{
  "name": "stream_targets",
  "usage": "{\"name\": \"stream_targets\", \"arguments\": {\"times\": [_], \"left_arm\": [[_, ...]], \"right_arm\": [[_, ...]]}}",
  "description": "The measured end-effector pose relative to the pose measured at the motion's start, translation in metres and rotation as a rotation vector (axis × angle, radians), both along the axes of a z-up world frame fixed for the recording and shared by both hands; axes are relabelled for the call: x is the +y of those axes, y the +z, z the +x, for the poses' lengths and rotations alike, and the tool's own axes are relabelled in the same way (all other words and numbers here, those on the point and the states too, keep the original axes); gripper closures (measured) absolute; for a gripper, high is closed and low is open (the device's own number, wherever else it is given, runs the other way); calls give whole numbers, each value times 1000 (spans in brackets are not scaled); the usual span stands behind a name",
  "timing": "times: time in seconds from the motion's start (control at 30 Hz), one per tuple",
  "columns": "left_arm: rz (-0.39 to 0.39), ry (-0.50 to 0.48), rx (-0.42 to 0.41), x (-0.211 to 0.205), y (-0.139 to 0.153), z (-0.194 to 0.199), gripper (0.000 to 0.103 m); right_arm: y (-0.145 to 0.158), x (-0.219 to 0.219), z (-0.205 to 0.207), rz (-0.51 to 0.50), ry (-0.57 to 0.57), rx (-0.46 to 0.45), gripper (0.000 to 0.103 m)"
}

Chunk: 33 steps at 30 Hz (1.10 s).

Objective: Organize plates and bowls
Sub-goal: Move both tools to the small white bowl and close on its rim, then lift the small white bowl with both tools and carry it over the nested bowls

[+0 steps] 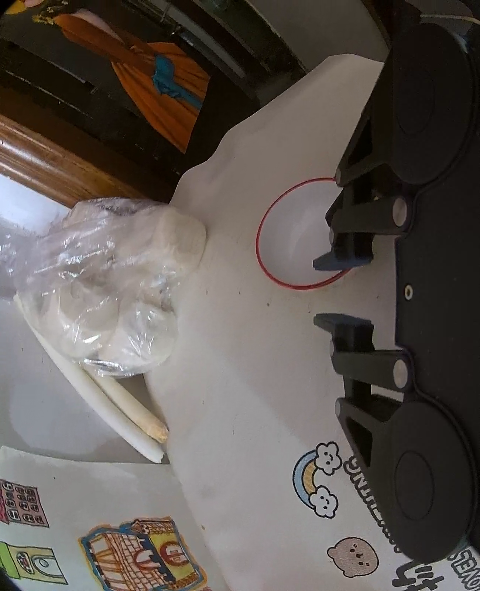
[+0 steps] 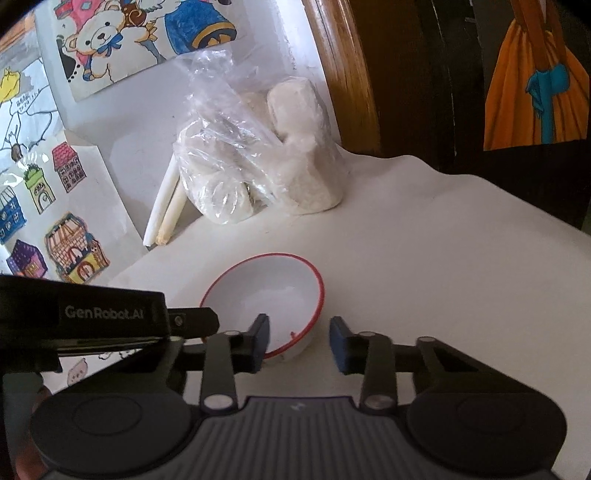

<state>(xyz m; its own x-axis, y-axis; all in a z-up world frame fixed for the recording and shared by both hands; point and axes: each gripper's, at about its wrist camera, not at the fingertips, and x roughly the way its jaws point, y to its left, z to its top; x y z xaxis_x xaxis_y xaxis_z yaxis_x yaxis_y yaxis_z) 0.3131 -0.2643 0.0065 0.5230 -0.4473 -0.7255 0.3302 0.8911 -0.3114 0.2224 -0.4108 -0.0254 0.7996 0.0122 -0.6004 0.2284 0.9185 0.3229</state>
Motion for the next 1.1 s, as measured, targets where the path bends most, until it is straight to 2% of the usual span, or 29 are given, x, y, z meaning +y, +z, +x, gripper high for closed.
{"name": "stream_targets", "arguments": {"times": [0.1, 0.33, 0.67, 0.87, 1.1], "left_arm": [[-8, -17, 7, 0, 1, -2, 93], [8, -38, -13, 0, 2, -7, 96], [29, -50, -29, 4, 6, -17, 97], [42, -69, -65, 8, 12, -25, 97], [20, -71, -75, 22, 21, -35, 97]], "right_arm": [[0, -1, -2, 13, -10, -8, 75], [-2, -3, -11, 49, -27, -14, 82], [-1, 2, -20, 57, -27, -7, 83], [4, 5, -27, 65, -15, -27, 83], [13, 14, -35, 57, -2, -43, 83]]}}
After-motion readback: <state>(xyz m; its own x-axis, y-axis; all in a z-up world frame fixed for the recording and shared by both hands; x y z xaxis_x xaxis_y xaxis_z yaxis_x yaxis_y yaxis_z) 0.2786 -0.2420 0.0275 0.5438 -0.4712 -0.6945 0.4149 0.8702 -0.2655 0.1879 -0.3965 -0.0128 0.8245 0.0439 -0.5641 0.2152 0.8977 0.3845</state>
